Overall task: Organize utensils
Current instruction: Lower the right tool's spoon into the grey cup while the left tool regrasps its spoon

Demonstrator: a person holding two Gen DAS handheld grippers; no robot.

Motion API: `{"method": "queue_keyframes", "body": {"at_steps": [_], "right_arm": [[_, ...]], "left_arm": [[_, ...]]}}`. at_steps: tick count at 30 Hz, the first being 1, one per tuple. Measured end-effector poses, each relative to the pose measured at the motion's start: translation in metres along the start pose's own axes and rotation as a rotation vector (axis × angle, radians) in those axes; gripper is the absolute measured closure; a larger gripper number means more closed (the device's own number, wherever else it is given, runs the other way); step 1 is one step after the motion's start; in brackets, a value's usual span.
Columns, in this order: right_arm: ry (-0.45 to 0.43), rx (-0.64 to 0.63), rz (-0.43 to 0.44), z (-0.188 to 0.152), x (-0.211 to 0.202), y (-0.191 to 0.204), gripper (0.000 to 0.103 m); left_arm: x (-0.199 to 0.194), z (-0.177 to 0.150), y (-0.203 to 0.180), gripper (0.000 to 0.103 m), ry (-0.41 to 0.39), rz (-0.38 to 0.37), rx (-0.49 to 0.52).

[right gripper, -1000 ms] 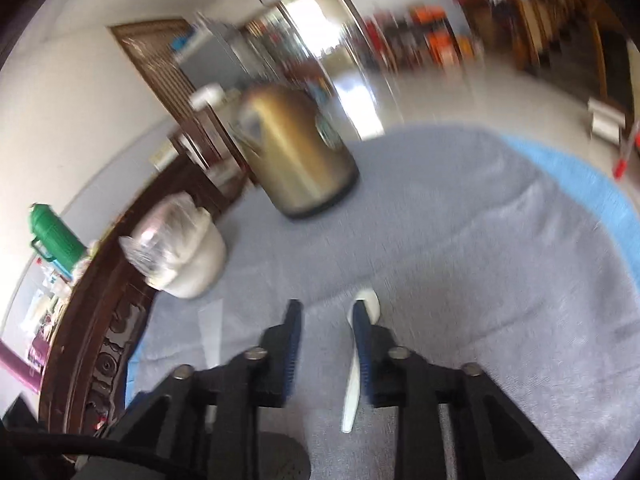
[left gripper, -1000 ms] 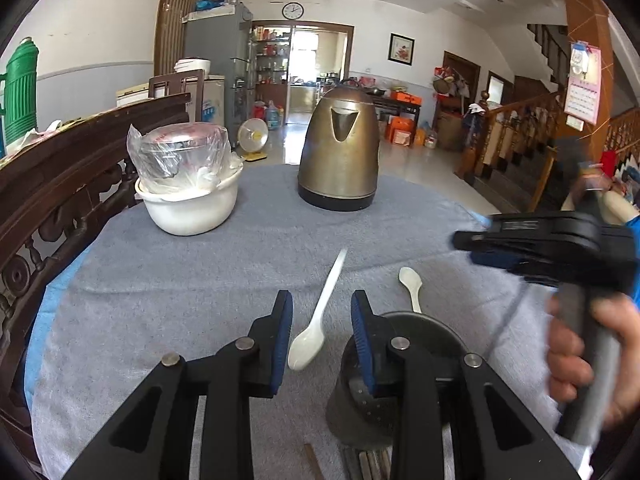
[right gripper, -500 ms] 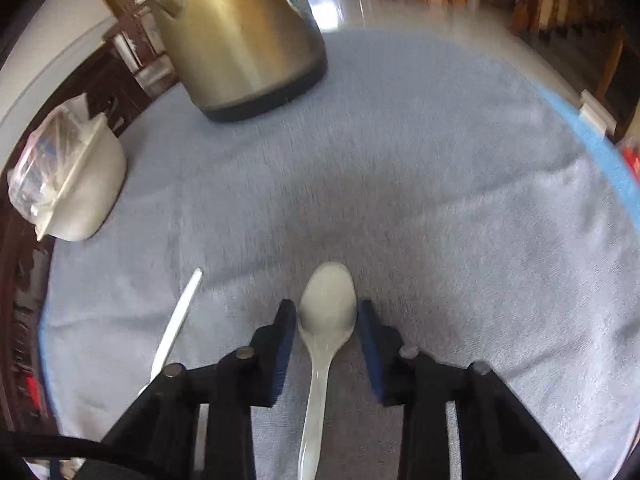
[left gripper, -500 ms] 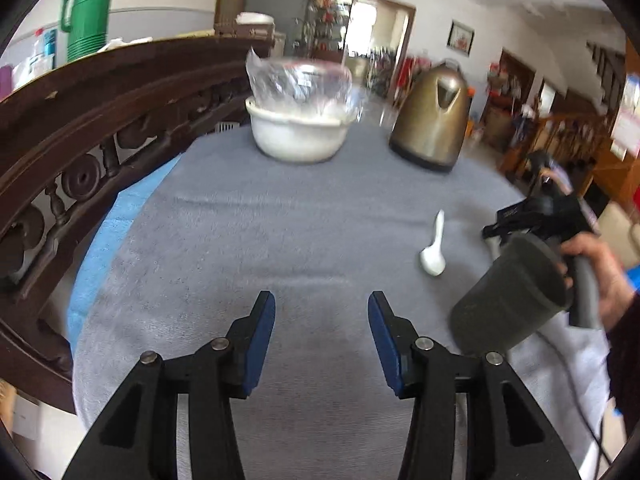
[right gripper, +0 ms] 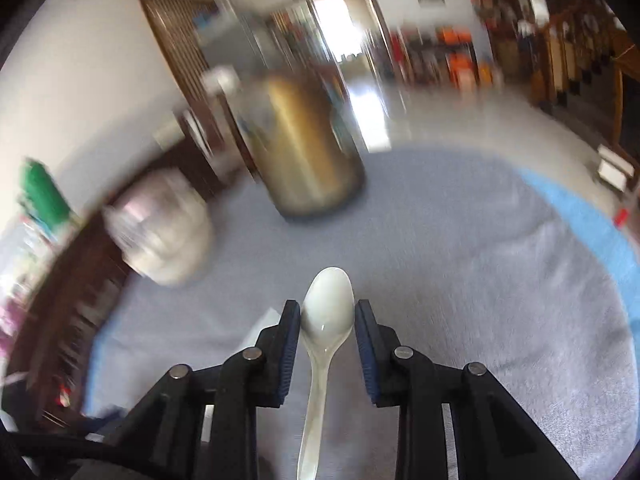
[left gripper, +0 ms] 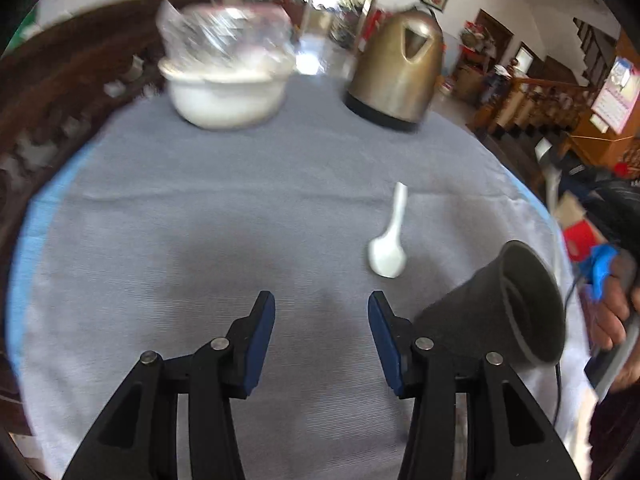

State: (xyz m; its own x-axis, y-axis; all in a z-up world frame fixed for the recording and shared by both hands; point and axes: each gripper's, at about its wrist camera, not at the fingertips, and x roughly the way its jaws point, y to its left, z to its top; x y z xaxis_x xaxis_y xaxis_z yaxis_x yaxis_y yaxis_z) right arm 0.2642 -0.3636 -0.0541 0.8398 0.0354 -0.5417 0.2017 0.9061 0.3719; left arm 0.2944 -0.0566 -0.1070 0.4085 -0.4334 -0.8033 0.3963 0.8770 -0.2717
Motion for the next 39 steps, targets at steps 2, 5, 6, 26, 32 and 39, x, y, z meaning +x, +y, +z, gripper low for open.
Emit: {"method": "queue_keyframes", "body": {"at_steps": [2, 5, 6, 26, 32, 39], "right_arm": [[-0.127, -0.018, 0.045, 0.003, -0.033, 0.014, 0.073], [-0.267, -0.031, 0.100, 0.006, -0.064, 0.037, 0.073], [-0.309, -0.035, 0.113, 0.004, -0.073, 0.046, 0.073], [-0.285, -0.181, 0.104, -0.056, -0.046, 0.104, 0.071], [-0.251, -0.119, 0.140, -0.064, -0.074, 0.089, 0.070], [-0.335, 0.046, 0.103, -0.087, -0.110, 0.036, 0.058]], "left_arm": [[0.014, 0.006, 0.001, 0.054, 0.055, -0.041, -0.046], [0.033, 0.014, 0.005, 0.054, 0.131, -0.119, -0.141], [0.039, 0.017, 0.004, 0.054, 0.155, -0.138, -0.165], [0.082, 0.031, -0.003, 0.094, 0.222, -0.226, -0.307], [0.081, 0.031, 0.001, 0.100, 0.188, -0.207, -0.315], [0.059, 0.030, 0.014, 0.102, 0.140, -0.194, -0.295]]}}
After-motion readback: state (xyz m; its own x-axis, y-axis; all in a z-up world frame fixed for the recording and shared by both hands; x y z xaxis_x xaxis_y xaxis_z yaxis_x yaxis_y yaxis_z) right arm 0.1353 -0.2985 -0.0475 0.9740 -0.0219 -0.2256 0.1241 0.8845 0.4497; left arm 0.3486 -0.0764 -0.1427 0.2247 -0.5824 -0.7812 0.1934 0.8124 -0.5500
